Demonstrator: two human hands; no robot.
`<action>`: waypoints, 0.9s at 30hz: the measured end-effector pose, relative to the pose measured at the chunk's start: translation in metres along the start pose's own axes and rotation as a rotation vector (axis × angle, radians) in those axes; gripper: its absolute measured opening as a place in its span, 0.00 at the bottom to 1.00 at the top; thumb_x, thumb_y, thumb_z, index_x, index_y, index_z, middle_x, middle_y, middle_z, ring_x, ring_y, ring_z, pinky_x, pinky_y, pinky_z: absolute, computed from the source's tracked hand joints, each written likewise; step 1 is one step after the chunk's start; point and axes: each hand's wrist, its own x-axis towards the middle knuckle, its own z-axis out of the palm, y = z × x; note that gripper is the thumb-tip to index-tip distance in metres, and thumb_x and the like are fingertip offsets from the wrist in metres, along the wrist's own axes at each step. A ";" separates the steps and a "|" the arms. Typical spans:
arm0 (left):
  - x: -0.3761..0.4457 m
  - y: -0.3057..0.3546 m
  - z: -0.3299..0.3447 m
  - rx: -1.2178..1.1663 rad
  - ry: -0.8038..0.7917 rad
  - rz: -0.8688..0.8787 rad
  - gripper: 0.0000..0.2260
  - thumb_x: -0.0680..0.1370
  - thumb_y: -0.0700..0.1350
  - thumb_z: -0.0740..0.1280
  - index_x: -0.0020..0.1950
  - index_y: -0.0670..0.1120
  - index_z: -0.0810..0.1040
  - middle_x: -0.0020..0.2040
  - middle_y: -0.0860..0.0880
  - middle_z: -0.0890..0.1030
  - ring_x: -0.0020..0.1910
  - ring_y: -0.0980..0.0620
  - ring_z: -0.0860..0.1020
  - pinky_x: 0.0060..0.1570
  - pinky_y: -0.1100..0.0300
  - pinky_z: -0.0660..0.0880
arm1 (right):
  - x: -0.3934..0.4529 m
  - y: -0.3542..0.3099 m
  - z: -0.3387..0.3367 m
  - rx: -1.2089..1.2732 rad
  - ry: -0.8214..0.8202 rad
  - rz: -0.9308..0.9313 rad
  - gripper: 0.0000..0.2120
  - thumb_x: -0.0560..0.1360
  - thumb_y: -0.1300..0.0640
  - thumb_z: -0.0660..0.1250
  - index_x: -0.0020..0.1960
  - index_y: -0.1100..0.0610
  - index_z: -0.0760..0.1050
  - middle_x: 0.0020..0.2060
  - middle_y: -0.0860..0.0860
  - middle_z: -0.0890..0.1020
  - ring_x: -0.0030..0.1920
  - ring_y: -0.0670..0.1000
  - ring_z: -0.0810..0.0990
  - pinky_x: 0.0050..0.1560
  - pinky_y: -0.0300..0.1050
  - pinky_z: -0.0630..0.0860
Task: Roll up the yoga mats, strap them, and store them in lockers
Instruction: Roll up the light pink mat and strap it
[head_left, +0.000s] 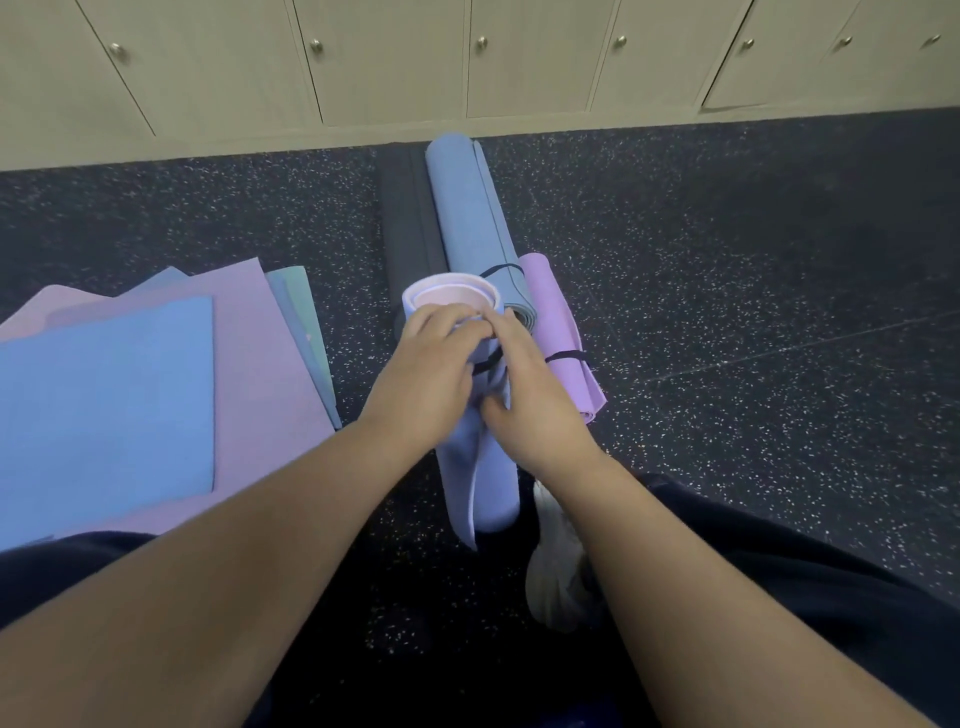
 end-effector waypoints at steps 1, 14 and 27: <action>0.000 -0.002 0.000 0.007 0.015 0.005 0.23 0.69 0.29 0.65 0.62 0.43 0.76 0.62 0.45 0.75 0.61 0.43 0.68 0.64 0.65 0.56 | 0.001 0.000 0.001 0.004 0.006 0.001 0.36 0.65 0.61 0.58 0.72 0.44 0.60 0.71 0.50 0.66 0.52 0.49 0.78 0.53 0.58 0.76; -0.001 0.002 0.005 -0.125 0.031 0.080 0.16 0.68 0.28 0.65 0.52 0.41 0.78 0.54 0.44 0.77 0.58 0.45 0.69 0.63 0.68 0.57 | -0.014 0.003 -0.005 -0.294 0.296 -0.009 0.08 0.74 0.63 0.67 0.52 0.57 0.79 0.52 0.52 0.75 0.43 0.49 0.73 0.37 0.40 0.61; -0.011 0.001 -0.002 -0.056 -0.020 0.069 0.11 0.70 0.35 0.59 0.49 0.40 0.76 0.49 0.43 0.77 0.60 0.36 0.72 0.65 0.57 0.60 | -0.050 -0.004 0.005 -0.384 -0.070 0.207 0.10 0.81 0.56 0.57 0.61 0.53 0.72 0.57 0.49 0.74 0.52 0.56 0.76 0.49 0.51 0.71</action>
